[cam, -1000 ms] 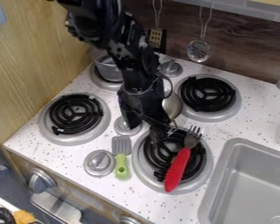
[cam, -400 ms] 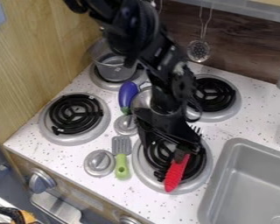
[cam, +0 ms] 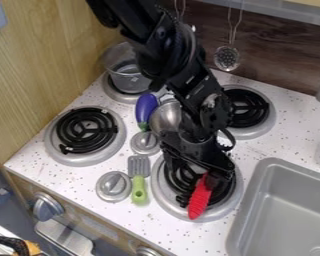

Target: Move the red fork to the middle of the lower burners

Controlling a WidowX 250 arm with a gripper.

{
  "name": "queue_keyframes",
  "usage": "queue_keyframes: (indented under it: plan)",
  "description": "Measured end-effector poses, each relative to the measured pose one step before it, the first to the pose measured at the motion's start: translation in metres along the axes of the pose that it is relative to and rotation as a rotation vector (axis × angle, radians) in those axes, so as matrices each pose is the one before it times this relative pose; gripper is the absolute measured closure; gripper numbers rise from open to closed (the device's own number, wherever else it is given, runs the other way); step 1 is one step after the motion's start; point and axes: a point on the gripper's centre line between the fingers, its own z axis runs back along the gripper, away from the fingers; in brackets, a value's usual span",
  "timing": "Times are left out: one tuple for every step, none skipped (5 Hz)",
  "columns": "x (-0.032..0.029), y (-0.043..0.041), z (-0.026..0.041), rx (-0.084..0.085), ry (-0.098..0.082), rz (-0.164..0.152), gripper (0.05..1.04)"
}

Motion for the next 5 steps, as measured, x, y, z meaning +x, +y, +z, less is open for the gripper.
queue_keyframes:
  plan:
    - [0.00090,-0.00152,-0.00236,0.0219,0.0056,0.0107,0.084]
    - [-0.00551,-0.00404,-0.00973,-0.0536,0.0507,0.0247,0.084]
    - [0.00501,-0.00470,0.00371,-0.0256,0.0194,0.0140,0.084]
    - [0.00003,-0.00427,-0.00045,-0.0040,0.0070,0.0039,0.084]
    - [0.00246,-0.00155,-0.00879,-0.0342,-0.0173,-0.0276,0.084]
